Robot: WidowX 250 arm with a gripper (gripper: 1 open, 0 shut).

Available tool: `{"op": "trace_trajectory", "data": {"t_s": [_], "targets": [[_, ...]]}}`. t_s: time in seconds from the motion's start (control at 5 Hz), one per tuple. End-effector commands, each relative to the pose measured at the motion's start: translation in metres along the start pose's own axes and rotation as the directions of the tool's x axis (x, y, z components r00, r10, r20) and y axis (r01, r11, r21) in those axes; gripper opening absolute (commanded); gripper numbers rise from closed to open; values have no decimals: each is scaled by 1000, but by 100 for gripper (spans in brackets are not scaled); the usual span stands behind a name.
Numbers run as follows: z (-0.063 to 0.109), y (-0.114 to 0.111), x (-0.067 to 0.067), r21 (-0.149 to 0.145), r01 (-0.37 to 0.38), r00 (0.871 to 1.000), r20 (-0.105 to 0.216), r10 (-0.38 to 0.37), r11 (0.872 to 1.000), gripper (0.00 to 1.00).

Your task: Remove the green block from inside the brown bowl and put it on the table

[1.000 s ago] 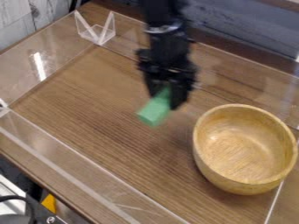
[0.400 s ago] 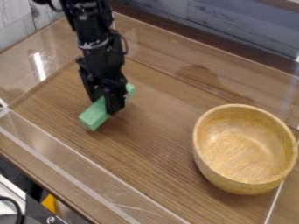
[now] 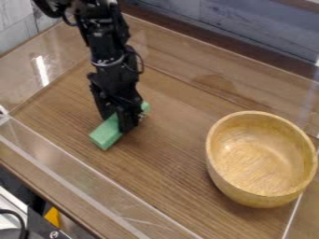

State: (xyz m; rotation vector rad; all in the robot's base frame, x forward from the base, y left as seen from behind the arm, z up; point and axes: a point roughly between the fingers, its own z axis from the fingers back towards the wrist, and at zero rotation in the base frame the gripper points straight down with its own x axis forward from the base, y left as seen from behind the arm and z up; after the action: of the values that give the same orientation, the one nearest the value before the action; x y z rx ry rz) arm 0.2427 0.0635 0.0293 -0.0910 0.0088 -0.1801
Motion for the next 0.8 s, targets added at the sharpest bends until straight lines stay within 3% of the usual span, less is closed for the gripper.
{"op": "trace_trajectory", "data": {"t_s": [0.0,0.6], "targets": [[3,-4,5,28,12,1000,22,-12,1000,0],[3,-17,5,46,48,998,25,-49,998,0]]}}
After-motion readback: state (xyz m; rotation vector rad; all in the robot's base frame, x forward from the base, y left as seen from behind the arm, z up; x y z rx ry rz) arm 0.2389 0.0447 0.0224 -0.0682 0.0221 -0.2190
